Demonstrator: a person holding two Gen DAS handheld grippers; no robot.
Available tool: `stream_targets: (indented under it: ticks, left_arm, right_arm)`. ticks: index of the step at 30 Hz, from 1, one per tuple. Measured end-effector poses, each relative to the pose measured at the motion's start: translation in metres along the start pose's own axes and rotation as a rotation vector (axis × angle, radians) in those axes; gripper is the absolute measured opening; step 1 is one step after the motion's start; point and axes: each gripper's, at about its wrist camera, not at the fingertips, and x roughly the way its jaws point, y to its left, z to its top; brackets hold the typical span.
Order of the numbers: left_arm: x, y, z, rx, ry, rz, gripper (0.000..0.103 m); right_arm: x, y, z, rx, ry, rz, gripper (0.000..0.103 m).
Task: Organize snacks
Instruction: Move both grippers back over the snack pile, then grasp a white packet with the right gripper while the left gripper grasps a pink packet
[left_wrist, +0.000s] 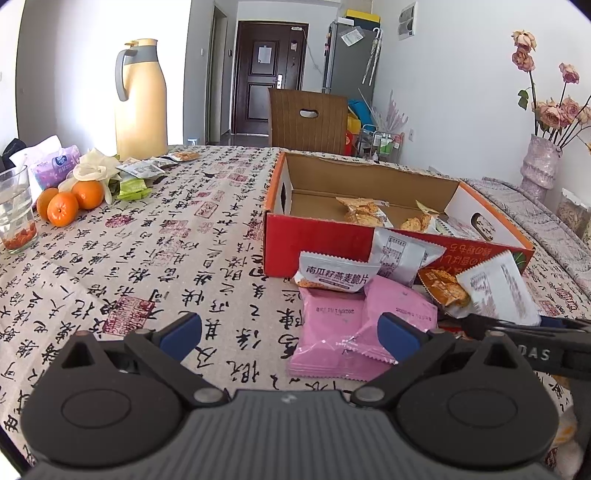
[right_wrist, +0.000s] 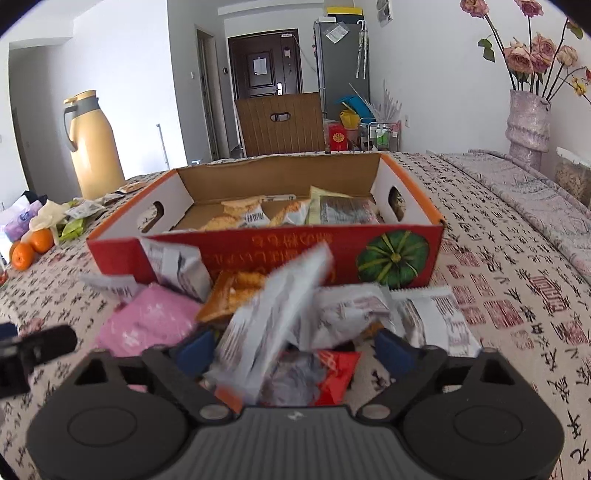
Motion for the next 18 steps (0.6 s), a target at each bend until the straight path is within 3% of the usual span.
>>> stream_targets:
  ticks: [4, 18]
  left_arm:
    - [0.001, -0.004, 0.000, 0.010, 0.002, -0.007, 0.103]
    - [0.002, -0.013, 0.002, 0.031, 0.001, 0.003, 0.103]
  right_arm:
    - [-0.007, -0.012, -0.002, 0.028, -0.024, 0.017, 0.057]
    - [0.014, -0.013, 0.016, -0.049, -0.026, 0.006, 0.058]
